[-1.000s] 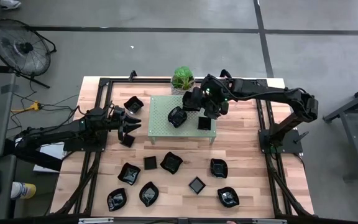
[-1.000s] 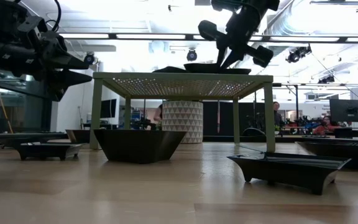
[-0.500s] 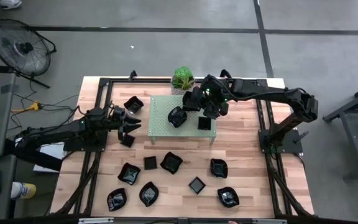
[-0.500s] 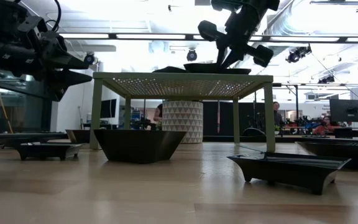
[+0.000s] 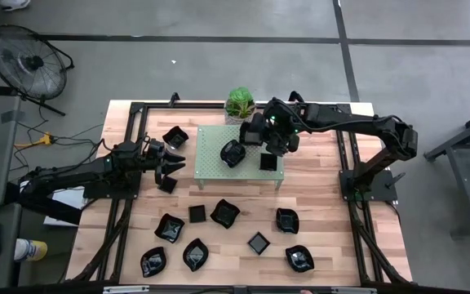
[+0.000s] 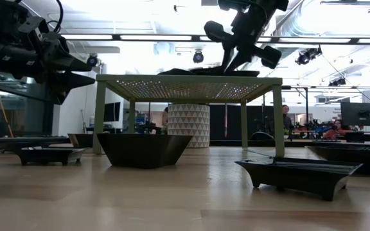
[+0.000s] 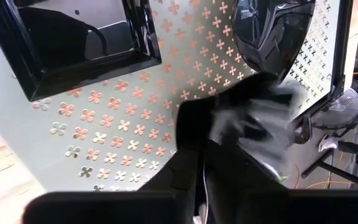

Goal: Pick & Place Mini shaped plates
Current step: Stack the black square plate on the other black square plate on the shelf, then stack the black leaf plate on the other black leaf plate on the shelf

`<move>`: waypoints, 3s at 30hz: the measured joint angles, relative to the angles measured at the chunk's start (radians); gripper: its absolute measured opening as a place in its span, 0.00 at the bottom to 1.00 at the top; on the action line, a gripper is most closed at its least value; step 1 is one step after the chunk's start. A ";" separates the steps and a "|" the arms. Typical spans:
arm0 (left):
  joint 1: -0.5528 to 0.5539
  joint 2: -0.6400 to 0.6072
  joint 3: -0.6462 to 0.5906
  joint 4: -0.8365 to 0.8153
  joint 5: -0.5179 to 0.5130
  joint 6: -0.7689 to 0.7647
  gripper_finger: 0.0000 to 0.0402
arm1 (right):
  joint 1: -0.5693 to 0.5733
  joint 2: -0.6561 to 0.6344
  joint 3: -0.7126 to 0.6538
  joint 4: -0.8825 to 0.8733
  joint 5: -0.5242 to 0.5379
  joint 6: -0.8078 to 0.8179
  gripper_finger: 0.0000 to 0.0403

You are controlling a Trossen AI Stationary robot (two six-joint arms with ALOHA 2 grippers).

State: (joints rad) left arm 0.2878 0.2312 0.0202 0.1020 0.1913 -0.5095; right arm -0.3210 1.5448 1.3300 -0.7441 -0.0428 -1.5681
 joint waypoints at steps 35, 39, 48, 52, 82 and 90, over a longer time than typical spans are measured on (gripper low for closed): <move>0.000 0.000 0.000 0.000 -0.003 0.000 0.39 | 0.003 -0.201 0.000 -0.267 0.074 0.862 0.26; 0.000 0.000 0.000 0.000 -0.002 0.000 0.39 | 0.003 -0.233 0.000 -0.379 -0.015 0.942 0.26; 0.000 0.000 0.000 0.000 0.001 0.000 0.39 | 0.037 -0.374 -0.174 -0.415 -0.124 1.012 0.26; 0.000 0.000 0.000 0.000 0.001 0.000 0.39 | 0.074 -0.445 -0.250 -0.422 -0.103 1.115 0.26; 0.000 0.000 0.000 0.000 -0.003 0.000 0.39 | 0.610 -0.453 -0.700 0.042 -0.242 2.698 0.26; 0.000 0.000 0.000 0.000 -0.003 0.000 0.39 | 0.652 -0.317 -0.705 0.104 -0.220 2.853 0.26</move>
State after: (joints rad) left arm 0.2878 0.2314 0.0200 0.1020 0.1883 -0.5095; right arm 0.3309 1.2280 0.6250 -0.6402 -0.2623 1.2850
